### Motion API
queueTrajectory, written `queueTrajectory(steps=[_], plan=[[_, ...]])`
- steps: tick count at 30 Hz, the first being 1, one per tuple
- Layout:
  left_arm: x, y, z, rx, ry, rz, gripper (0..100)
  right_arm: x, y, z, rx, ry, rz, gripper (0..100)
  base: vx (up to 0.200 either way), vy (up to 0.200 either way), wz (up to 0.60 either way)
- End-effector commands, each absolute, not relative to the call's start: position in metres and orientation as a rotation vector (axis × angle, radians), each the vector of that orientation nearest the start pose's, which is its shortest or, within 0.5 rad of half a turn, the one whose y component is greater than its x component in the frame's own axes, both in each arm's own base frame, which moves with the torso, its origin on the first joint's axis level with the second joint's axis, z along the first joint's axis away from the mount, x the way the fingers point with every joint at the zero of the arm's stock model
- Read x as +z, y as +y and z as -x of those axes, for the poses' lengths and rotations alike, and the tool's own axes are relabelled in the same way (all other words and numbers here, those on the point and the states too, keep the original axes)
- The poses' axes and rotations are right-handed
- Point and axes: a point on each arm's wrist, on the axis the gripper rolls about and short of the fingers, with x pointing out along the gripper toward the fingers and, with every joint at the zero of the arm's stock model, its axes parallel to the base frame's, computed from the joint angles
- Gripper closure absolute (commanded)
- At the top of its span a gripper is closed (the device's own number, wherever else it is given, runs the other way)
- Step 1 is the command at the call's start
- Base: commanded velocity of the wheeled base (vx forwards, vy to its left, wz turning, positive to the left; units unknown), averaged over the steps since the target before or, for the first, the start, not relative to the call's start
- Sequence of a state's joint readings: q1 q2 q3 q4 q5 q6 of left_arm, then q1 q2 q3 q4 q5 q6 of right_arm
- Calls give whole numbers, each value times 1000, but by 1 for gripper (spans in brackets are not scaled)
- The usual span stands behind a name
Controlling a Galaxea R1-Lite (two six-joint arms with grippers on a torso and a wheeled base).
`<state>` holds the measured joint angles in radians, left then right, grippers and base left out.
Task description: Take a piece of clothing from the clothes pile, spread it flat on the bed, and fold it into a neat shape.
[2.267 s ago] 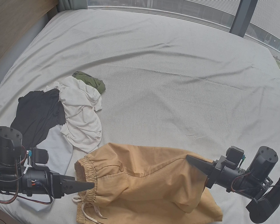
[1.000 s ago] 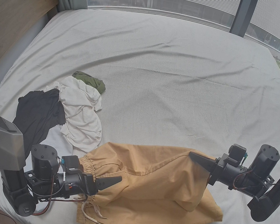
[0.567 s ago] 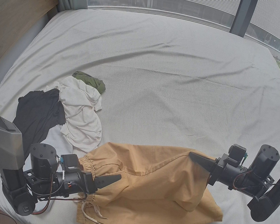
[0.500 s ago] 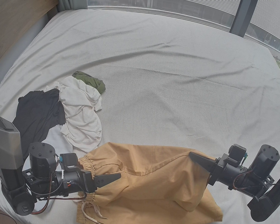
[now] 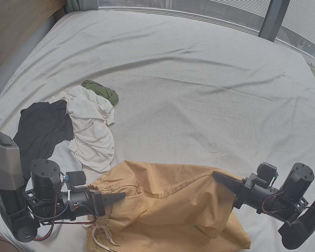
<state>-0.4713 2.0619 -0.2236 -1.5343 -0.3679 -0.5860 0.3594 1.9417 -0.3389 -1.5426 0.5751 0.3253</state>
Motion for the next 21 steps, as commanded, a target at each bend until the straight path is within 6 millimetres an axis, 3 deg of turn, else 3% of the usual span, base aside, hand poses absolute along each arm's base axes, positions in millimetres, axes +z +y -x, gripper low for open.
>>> queueTrajectory(steps=[1, 6, 15, 21], plan=[[47, -127, -232, -719, 537, 531, 100, 97, 109, -255, 916, 213, -308, 100, 0, 0, 0], [56, -128, -234, -733, 494, 533, 100, 100, 108, -255, 918, 201, -308, 100, 0, 0, 0], [104, -126, -226, -802, 311, 558, 100, 121, 101, -252, 914, 137, -344, 100, 0, 0, 0], [110, -123, -225, -803, 284, 559, 100, 125, 100, -251, 912, 125, -350, 100, 0, 0, 0]])
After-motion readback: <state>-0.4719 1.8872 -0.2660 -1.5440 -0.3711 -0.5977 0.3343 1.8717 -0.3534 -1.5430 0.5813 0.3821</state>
